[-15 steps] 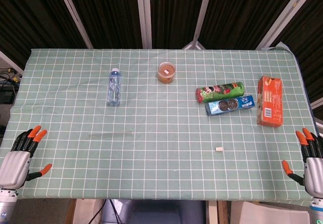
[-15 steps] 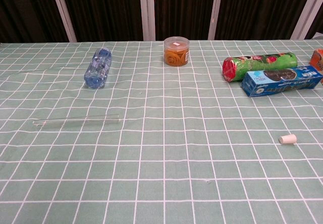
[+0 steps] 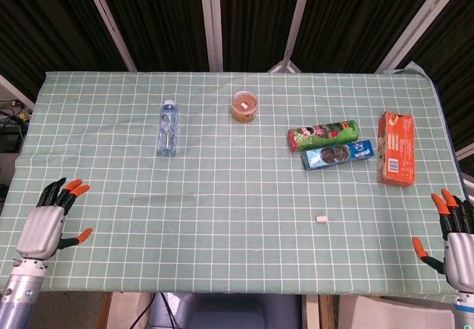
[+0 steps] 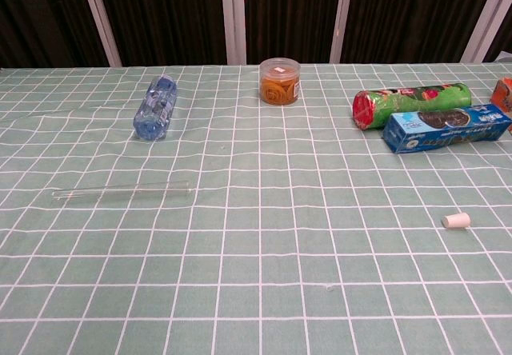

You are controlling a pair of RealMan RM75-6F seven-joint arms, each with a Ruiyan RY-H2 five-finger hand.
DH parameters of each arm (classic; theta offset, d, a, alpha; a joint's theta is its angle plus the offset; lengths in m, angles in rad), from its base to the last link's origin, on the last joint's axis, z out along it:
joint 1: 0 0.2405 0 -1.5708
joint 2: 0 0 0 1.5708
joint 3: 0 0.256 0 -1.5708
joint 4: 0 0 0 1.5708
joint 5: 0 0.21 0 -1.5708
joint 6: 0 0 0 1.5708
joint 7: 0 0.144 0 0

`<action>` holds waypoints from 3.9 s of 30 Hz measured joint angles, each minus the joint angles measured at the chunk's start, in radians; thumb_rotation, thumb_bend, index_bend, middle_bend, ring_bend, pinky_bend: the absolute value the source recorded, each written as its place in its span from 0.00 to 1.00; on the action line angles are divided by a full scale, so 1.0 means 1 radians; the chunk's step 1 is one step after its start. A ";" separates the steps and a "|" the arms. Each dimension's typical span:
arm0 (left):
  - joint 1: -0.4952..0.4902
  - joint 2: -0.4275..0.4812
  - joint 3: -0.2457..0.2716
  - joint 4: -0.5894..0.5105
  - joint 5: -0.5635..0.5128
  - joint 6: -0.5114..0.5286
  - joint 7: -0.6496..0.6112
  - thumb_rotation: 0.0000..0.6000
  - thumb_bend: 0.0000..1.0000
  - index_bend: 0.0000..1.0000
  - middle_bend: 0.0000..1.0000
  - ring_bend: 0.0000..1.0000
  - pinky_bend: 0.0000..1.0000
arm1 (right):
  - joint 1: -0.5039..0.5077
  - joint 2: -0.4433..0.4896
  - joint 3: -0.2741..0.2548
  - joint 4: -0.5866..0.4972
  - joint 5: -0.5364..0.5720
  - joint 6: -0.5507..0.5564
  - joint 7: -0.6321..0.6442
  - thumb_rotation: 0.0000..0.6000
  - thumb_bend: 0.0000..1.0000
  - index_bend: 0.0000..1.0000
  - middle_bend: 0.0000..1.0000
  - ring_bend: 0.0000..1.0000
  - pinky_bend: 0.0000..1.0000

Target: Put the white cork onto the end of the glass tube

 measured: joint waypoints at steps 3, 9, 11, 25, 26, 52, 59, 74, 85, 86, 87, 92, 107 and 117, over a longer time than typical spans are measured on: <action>-0.043 -0.030 -0.050 -0.024 -0.103 -0.041 0.083 1.00 0.31 0.31 0.25 0.00 0.00 | 0.002 0.000 0.000 -0.004 0.004 -0.006 0.001 1.00 0.36 0.00 0.00 0.00 0.00; -0.150 -0.138 -0.155 -0.027 -0.360 -0.097 0.285 1.00 0.34 0.37 0.35 0.00 0.00 | 0.006 0.001 -0.001 -0.003 -0.001 -0.011 0.007 1.00 0.36 0.00 0.00 0.00 0.00; -0.190 -0.189 -0.183 -0.014 -0.442 -0.103 0.365 1.00 0.35 0.39 0.37 0.00 0.00 | 0.006 0.004 -0.001 -0.004 -0.002 -0.011 0.014 1.00 0.36 0.00 0.00 0.00 0.00; -0.364 -0.487 -0.241 0.153 -0.653 -0.026 0.656 1.00 0.35 0.44 0.38 0.00 0.00 | 0.014 0.009 -0.008 -0.011 -0.011 -0.026 0.033 1.00 0.36 0.00 0.00 0.00 0.00; -0.369 -0.496 -0.243 0.160 -0.660 -0.024 0.660 1.00 0.35 0.44 0.38 0.00 0.00 | 0.014 0.009 -0.008 -0.011 -0.011 -0.027 0.033 1.00 0.36 0.00 0.00 0.00 0.00; -0.457 -0.645 -0.281 0.264 -0.793 -0.004 0.744 1.00 0.40 0.46 0.31 0.00 0.00 | 0.018 0.011 -0.008 -0.012 -0.015 -0.027 0.070 1.00 0.36 0.00 0.00 0.00 0.00; -0.472 -0.660 -0.294 0.273 -0.817 0.002 0.755 1.00 0.41 0.46 0.29 0.00 0.00 | 0.018 0.012 -0.009 -0.011 -0.016 -0.026 0.075 1.00 0.36 0.00 0.00 0.00 0.00; -0.496 -0.683 -0.305 0.286 -0.850 0.007 0.767 1.00 0.43 0.51 0.30 0.00 0.00 | 0.019 0.012 -0.009 -0.011 -0.017 -0.025 0.083 1.00 0.36 0.00 0.00 0.00 0.00; -0.501 -0.681 -0.305 0.283 -0.850 0.011 0.761 1.00 0.53 0.53 0.32 0.01 0.00 | 0.019 0.013 -0.009 -0.011 -0.017 -0.024 0.086 1.00 0.36 0.00 0.00 0.00 0.00; -0.501 -0.680 -0.306 0.281 -0.848 0.011 0.758 1.00 0.54 0.53 0.32 0.01 0.00 | 0.019 0.013 -0.009 -0.011 -0.017 -0.024 0.086 1.00 0.36 0.00 0.00 0.00 0.00; -0.501 -0.679 -0.306 0.279 -0.845 0.011 0.754 1.00 0.54 0.53 0.33 0.01 0.00 | 0.019 0.013 -0.009 -0.011 -0.017 -0.024 0.086 1.00 0.36 0.00 0.00 0.00 0.00; -0.499 -0.664 -0.307 0.255 -0.813 0.011 0.727 1.00 0.56 0.53 0.33 0.01 0.00 | 0.019 0.012 -0.009 -0.010 -0.017 -0.022 0.087 1.00 0.36 0.00 0.00 0.00 0.00; -0.484 -0.580 -0.319 0.136 -0.705 0.001 0.611 1.00 0.60 0.58 0.40 0.06 0.00 | 0.017 0.011 -0.010 -0.010 -0.018 -0.018 0.084 1.00 0.36 0.00 0.00 0.00 0.00; -0.460 -0.525 -0.292 0.123 -0.620 -0.038 0.505 1.00 0.60 0.60 0.43 0.07 0.00 | 0.017 0.006 -0.011 -0.009 -0.018 -0.018 0.069 1.00 0.36 0.00 0.00 0.00 0.00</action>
